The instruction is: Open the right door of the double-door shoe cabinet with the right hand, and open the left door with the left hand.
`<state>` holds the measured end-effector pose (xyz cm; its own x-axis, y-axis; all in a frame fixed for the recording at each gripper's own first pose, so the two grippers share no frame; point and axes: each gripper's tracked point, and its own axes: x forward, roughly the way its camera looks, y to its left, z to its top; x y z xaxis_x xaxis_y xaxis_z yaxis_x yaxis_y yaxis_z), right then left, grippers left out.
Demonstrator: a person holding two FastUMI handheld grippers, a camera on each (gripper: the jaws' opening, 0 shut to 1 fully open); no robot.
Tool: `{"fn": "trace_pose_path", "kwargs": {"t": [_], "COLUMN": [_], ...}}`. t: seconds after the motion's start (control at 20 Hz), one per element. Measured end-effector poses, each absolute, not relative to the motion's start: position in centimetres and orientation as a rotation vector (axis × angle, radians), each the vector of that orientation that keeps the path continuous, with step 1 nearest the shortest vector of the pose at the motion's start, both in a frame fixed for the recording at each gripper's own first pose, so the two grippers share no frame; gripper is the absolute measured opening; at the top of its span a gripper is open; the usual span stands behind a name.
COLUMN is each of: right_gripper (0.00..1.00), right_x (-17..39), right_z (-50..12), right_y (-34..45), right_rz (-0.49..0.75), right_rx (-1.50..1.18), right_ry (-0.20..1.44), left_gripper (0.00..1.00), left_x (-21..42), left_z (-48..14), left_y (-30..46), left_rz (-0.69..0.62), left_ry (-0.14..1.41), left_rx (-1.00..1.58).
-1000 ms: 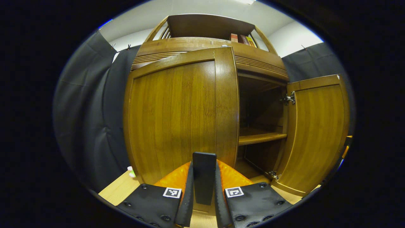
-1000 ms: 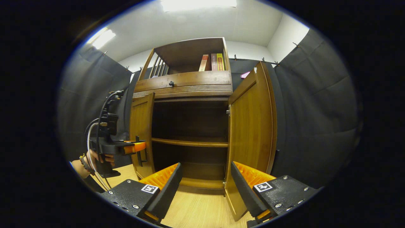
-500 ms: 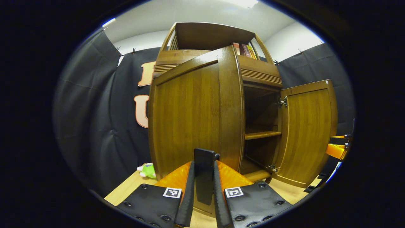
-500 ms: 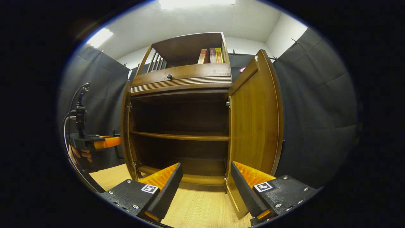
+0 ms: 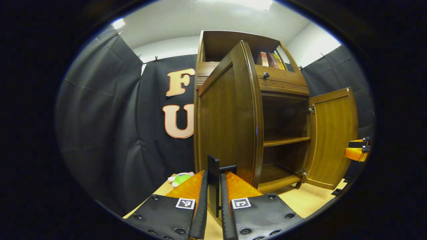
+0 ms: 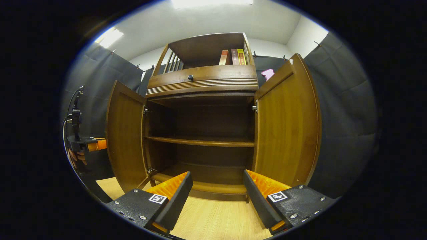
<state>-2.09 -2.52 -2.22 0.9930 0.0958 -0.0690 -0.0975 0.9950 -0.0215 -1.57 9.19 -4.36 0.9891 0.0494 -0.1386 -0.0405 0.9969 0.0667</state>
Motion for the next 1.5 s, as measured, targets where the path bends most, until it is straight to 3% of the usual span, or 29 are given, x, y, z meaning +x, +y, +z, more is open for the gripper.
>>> {"fn": "trace_pose_path", "kwargs": {"t": [0.15,0.2,0.25,0.3,0.8,0.95,1.0,1.3,1.5], "right_gripper": [1.00,1.00,1.00,1.00,1.00,1.00,0.94,0.94,0.94], "right_x": [-2.4,-2.4,-2.4,-2.5,-2.6,-2.8,-2.8,-2.5,-2.2], "right_z": [-2.5,-2.5,-2.6,-2.6,-3.1,-3.2,-3.3,-3.5,-3.1], "right_y": [-1.0,-0.5,-0.3,0.1,0.7,0.7,0.7,0.4,0.2], "right_rz": [0.118,0.122,0.126,0.130,0.124,0.123,0.124,0.105,0.077], "right_rx": [-0.034,-0.038,-0.042,-0.046,-0.053,-0.060,-0.054,-0.071,-0.113], "right_ry": [0.070,0.070,0.073,0.076,0.093,0.092,0.091,0.085,0.047], "left_gripper": [0.19,0.05,0.17,0.11,0.10,0.17,0.17,0.17,0.18], "left_x": [-1.5,-1.5,-1.7,-1.5,-0.9,-1.7,-1.9,-7.0,-10.1], "left_z": [-3.9,-4.0,-3.9,-4.0,-3.8,-4.0,-3.8,-1.5,0.2], "left_y": [12.3,12.7,13.0,13.4,18.4,18.7,19.0,20.6,17.1], "left_rz": [0.065,0.044,0.024,0.005,-0.190,-0.259,-0.242,-0.053,0.014], "left_ry": [0.117,0.112,0.111,0.114,0.119,0.107,0.105,0.064,0.065], "left_rx": [0.066,0.053,0.046,0.051,0.021,0.047,0.041,0.070,0.012]}}
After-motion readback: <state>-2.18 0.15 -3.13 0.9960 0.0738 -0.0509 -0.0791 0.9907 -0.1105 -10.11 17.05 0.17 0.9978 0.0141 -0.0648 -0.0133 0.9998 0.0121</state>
